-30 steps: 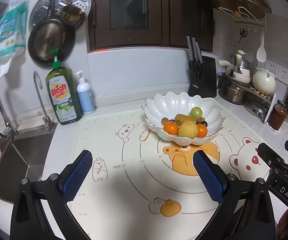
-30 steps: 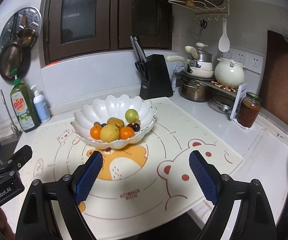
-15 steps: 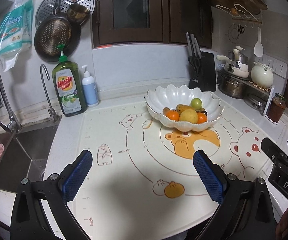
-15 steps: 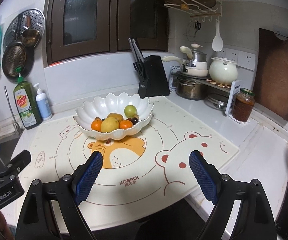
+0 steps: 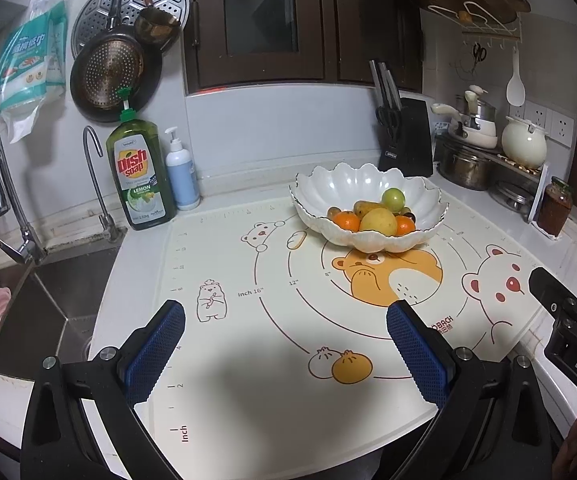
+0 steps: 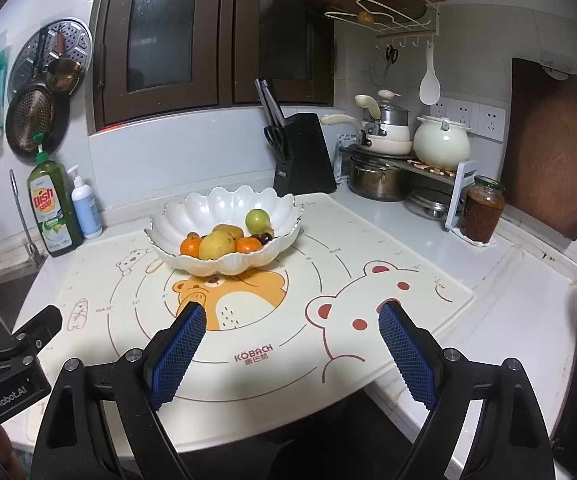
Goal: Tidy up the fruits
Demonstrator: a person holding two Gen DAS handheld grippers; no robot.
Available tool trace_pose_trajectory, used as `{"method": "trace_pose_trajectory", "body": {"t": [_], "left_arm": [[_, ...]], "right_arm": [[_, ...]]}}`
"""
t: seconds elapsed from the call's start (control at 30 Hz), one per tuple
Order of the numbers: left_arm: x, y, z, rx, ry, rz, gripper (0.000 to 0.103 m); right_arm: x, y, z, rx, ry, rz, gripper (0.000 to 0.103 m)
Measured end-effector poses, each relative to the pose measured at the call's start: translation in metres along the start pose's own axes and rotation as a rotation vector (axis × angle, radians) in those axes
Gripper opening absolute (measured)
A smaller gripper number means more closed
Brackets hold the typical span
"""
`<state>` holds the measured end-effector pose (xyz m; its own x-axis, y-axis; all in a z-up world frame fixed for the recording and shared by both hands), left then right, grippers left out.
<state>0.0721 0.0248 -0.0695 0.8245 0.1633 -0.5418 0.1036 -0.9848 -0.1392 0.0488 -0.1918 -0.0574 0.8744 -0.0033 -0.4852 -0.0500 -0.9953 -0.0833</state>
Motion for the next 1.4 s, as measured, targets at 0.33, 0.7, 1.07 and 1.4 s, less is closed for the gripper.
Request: {"method": "trace_pose_trajectory", "body": {"t": [0.33,0.7,1.07,1.4], "left_arm": [[-0.002,0.002,-0.002,0.003,0.005,-0.003,0.103],[-0.001,0.004,-0.001,0.006,0.005,-0.007,0.103],[-0.003,0.006,0.0,0.007,0.008,-0.01,0.103],[-0.004,0.008,0.0,0.006,0.004,-0.009,0.103]], "right_arm": [[-0.002,0.003,-0.001,0.004,0.009,0.002,0.089],[-0.002,0.009,0.001,0.014,0.006,0.008,0.089],[-0.002,0.01,0.001,0.018,0.007,0.006,0.089],[-0.002,0.011,0.002,0.02,0.007,0.006,0.089]]}}
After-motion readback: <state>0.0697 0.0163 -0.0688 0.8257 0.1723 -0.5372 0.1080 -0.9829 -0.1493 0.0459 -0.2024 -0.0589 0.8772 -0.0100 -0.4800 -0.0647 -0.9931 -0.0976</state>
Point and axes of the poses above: each gripper's, at about its wrist camera, not at the fingertips, and x roughly the way its jaws point, y to its right, z to its underside, the point moved 9 cm from there along x, roughly the way its jaws point, and after that the axes turned 10 degrees about -z, right-handed, at the moved point
